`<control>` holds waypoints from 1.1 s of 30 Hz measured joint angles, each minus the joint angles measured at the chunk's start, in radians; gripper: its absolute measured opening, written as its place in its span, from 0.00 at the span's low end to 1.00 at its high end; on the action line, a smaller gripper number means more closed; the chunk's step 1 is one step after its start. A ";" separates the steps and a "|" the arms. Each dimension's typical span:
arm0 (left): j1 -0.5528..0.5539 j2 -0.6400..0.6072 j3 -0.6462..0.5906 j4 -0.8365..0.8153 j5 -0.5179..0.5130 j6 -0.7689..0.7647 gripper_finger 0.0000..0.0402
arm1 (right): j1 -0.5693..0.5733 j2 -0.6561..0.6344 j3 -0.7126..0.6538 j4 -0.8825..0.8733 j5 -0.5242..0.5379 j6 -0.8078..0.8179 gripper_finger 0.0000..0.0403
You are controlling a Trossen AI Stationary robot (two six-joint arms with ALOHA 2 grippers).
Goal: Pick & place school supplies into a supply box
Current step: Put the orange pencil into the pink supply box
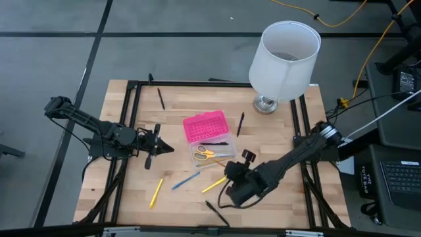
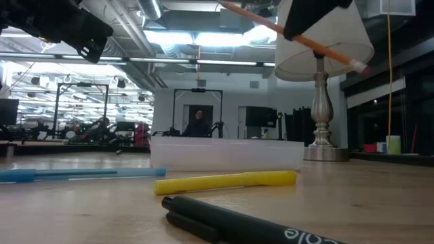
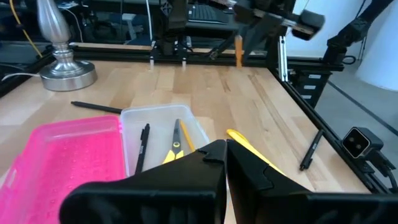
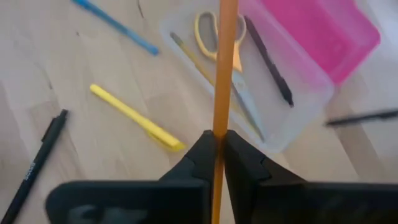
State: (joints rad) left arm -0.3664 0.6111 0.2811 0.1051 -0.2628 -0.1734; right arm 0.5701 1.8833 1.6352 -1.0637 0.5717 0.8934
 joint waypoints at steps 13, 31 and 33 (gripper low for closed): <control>0.000 0.000 0.000 0.000 -0.008 0.003 0.01 | -0.157 -0.362 -0.588 0.713 -0.002 -0.517 0.07; 0.000 0.000 0.000 0.000 -0.007 0.002 0.01 | -0.369 -0.494 -0.755 1.106 -0.385 -0.731 0.06; 0.000 0.000 0.000 0.000 -0.007 0.002 0.01 | -0.374 -0.478 -0.687 1.016 -0.383 -0.745 0.06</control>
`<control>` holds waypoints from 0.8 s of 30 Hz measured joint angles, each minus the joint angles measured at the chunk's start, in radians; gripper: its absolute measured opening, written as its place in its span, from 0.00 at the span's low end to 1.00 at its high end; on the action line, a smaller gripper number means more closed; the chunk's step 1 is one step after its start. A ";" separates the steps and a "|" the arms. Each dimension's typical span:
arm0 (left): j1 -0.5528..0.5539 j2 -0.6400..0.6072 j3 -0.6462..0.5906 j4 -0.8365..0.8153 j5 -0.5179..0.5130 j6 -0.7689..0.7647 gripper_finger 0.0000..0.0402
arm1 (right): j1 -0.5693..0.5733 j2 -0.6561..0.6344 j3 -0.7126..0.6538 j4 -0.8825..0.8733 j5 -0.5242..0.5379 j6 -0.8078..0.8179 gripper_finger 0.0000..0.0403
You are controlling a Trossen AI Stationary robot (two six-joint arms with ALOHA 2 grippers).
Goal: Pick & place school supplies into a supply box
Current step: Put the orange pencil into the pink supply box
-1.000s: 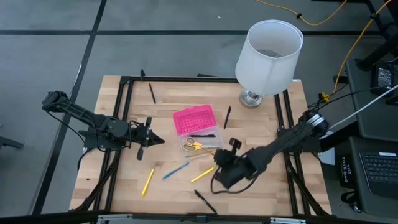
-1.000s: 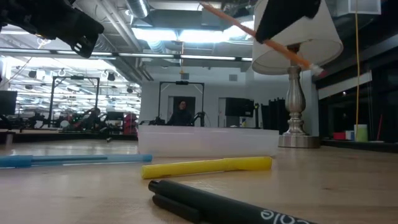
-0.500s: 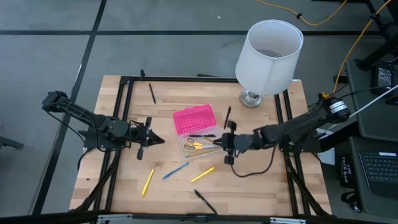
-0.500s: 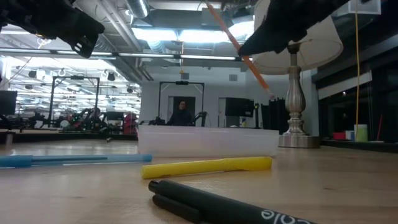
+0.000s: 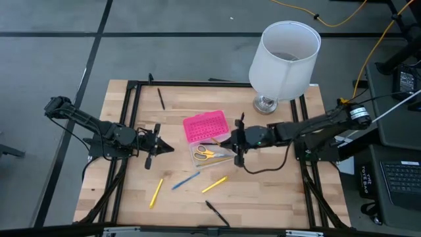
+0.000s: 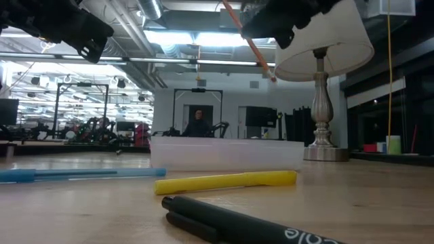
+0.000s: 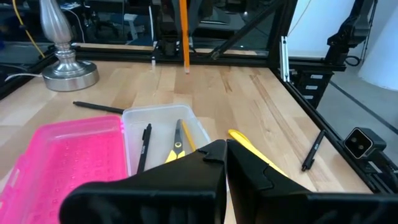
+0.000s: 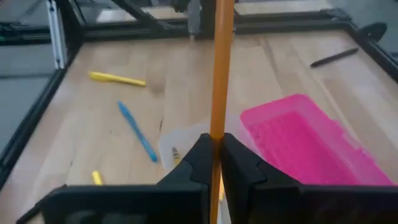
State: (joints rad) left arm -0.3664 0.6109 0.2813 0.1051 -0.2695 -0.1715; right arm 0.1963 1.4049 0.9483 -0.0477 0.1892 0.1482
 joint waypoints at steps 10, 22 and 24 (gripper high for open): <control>0.000 0.000 0.000 -0.005 0.003 0.001 0.01 | -0.072 0.210 0.245 -0.337 -0.060 -0.088 0.06; 0.000 0.000 0.000 -0.020 -0.001 0.001 0.01 | -0.153 0.475 0.525 -0.655 -0.080 -0.205 0.06; 0.000 0.000 0.000 -0.020 -0.001 0.001 0.01 | -0.165 0.505 0.546 -0.664 -0.097 -0.213 0.06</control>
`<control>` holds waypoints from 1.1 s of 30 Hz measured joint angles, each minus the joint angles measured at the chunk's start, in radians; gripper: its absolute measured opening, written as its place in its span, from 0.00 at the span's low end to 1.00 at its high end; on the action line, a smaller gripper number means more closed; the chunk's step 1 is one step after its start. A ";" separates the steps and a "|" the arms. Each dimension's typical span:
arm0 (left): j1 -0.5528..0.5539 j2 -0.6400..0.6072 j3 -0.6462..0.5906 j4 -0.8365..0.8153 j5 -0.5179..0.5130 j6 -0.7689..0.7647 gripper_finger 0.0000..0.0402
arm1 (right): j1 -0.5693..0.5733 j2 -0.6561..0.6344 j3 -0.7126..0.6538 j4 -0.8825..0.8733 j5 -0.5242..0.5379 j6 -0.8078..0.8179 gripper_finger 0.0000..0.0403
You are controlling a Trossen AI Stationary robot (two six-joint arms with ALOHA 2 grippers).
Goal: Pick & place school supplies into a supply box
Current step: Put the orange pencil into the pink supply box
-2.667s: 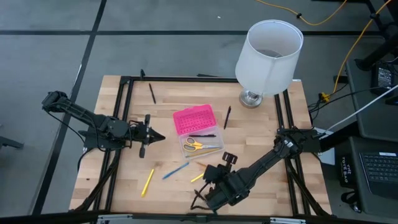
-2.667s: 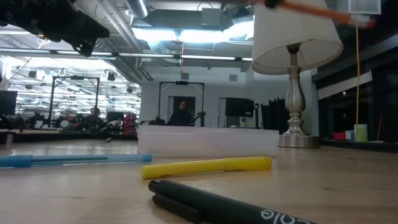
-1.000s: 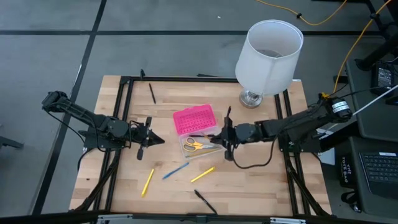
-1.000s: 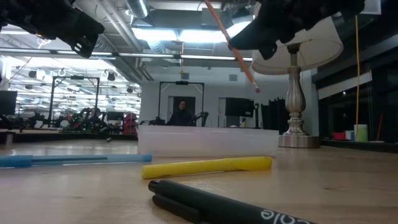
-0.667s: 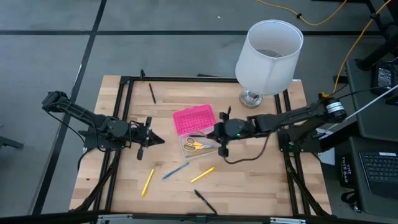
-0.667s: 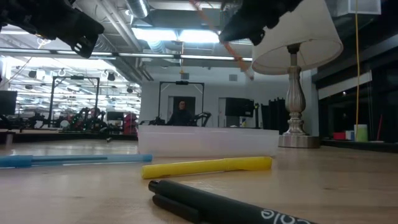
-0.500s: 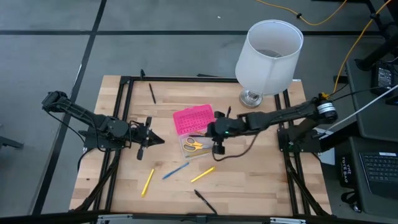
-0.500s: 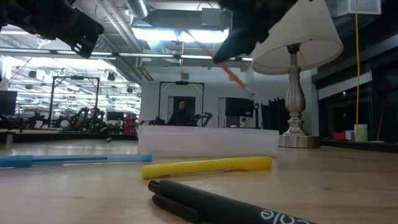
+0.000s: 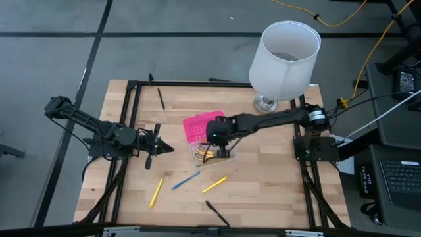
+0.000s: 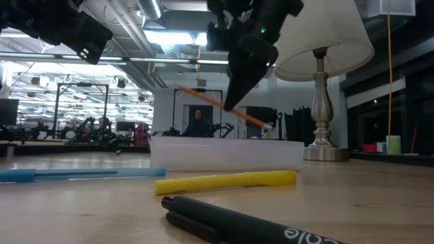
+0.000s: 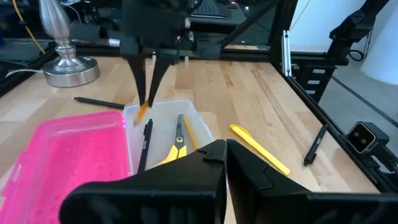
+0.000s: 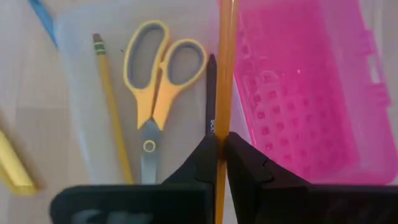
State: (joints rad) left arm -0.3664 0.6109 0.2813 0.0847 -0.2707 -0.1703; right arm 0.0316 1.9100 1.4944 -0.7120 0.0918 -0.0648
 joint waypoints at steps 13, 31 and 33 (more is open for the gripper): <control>0.000 0.000 0.000 0.000 0.000 0.135 0.01 | -0.023 0.048 0.013 -0.032 -0.157 -0.002 0.06; 0.000 0.000 0.000 0.001 0.002 0.158 0.01 | -0.027 0.047 -0.046 0.023 -0.191 0.035 0.06; 0.000 0.000 0.000 0.001 0.002 0.158 0.01 | -0.027 0.047 -0.046 0.023 -0.191 0.034 0.06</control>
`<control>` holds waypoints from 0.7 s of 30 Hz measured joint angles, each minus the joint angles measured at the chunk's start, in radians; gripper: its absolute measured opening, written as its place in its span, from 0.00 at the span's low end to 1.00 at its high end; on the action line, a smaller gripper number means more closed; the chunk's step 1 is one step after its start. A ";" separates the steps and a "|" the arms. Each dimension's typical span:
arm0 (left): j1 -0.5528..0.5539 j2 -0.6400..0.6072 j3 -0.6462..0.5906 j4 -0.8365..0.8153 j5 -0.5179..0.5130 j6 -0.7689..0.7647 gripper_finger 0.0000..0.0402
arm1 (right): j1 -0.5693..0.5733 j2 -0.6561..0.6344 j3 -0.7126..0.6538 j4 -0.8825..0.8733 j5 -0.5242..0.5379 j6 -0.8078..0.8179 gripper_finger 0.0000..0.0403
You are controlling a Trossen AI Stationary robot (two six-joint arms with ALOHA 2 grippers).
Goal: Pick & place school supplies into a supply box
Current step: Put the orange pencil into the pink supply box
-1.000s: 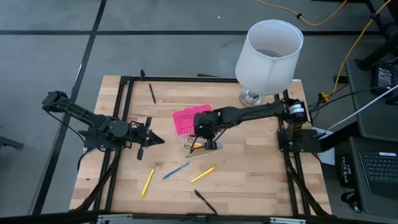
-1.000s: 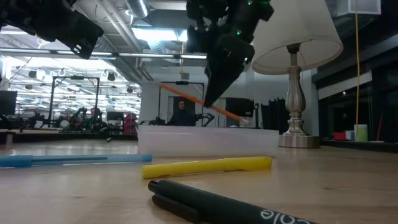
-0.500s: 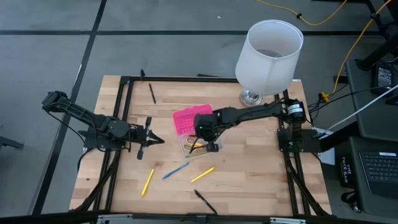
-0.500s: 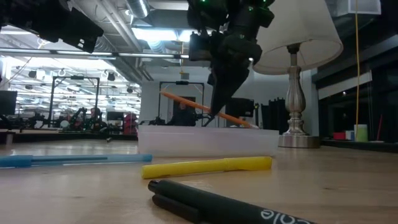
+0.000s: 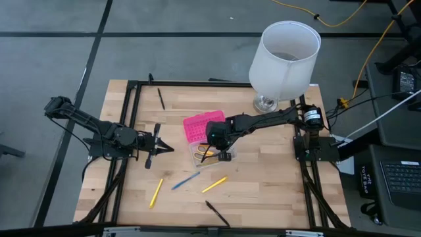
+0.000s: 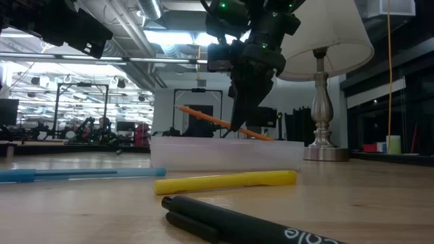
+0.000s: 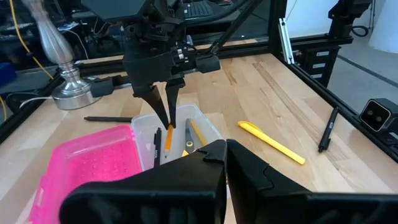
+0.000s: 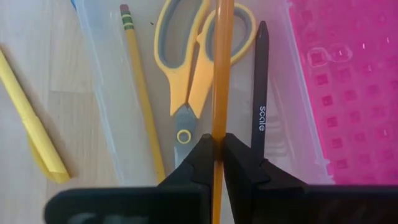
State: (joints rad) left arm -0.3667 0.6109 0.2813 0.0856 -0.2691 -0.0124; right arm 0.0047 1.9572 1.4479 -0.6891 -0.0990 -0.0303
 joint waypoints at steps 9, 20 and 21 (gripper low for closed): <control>0.000 0.000 0.000 0.000 0.001 0.000 0.01 | 0.000 0.000 0.000 0.000 0.000 0.002 0.10; 0.000 0.000 0.000 0.000 -0.001 0.000 0.02 | 0.000 0.000 0.000 0.000 0.001 0.003 0.15; 0.000 0.000 0.000 0.000 -0.004 -0.001 0.02 | 0.000 0.000 0.000 0.000 0.001 0.003 0.15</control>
State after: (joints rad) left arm -0.3667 0.6109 0.2813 0.0860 -0.2734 -0.0132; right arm 0.0048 1.9572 1.4479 -0.6888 -0.0982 -0.0277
